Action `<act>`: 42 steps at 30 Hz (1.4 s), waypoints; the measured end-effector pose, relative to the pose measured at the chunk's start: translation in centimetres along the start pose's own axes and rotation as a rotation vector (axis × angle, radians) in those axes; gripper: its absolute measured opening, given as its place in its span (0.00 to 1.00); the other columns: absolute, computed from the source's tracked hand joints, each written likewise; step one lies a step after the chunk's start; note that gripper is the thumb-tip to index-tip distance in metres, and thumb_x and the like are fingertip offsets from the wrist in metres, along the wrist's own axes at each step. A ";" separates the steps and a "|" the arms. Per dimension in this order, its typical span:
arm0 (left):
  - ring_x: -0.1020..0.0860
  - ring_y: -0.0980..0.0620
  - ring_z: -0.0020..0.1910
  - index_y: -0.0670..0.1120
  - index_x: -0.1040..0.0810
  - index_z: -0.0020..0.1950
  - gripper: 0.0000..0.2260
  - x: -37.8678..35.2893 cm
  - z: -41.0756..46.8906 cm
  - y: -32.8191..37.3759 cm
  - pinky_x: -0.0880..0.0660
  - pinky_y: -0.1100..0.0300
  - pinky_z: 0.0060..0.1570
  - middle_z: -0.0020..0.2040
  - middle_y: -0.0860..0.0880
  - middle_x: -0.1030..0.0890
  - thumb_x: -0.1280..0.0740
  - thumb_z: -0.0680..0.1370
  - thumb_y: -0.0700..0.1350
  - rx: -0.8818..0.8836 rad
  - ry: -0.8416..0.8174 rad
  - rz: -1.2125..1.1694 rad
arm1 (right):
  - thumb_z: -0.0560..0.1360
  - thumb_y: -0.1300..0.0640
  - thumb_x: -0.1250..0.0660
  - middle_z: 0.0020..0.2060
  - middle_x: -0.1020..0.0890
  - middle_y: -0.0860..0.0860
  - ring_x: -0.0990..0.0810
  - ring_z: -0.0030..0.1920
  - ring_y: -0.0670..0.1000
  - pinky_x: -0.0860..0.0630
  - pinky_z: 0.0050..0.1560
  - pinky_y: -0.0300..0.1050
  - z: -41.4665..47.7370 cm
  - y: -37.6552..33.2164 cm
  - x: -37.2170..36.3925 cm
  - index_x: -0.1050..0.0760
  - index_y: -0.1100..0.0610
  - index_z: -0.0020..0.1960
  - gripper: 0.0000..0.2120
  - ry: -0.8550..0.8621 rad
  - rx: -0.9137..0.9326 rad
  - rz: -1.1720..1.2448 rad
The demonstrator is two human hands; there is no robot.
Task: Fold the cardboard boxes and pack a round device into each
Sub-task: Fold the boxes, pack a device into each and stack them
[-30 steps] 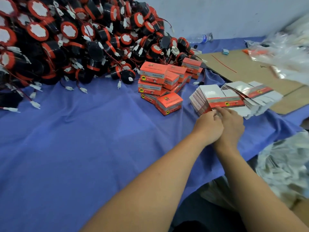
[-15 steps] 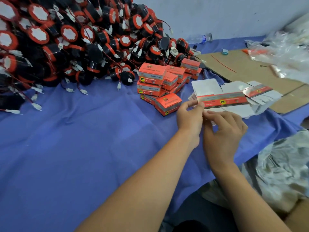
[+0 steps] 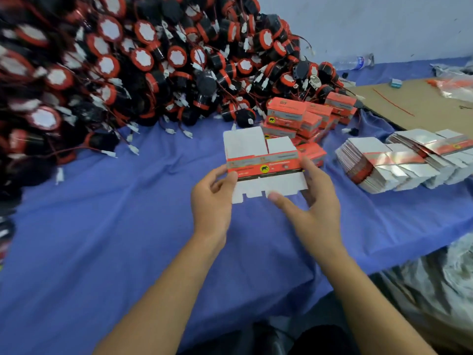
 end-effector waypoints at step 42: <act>0.32 0.51 0.63 0.62 0.40 0.81 0.42 21.2 -1.6 -1.0 0.30 0.55 0.63 0.62 0.55 0.26 0.34 0.68 0.68 -0.327 0.046 1.067 | 0.71 0.66 0.29 0.62 0.22 0.36 0.23 0.60 0.38 0.29 0.56 0.25 -4.1 -2.4 -20.5 0.30 0.45 0.74 0.35 -0.421 -0.048 -0.005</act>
Point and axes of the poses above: each hand's wrist, its own z-axis towards the middle knuckle, its own x-axis out of the back of the hand, y = z × x, the point moved 6 cm from there along z, towards the middle knuckle
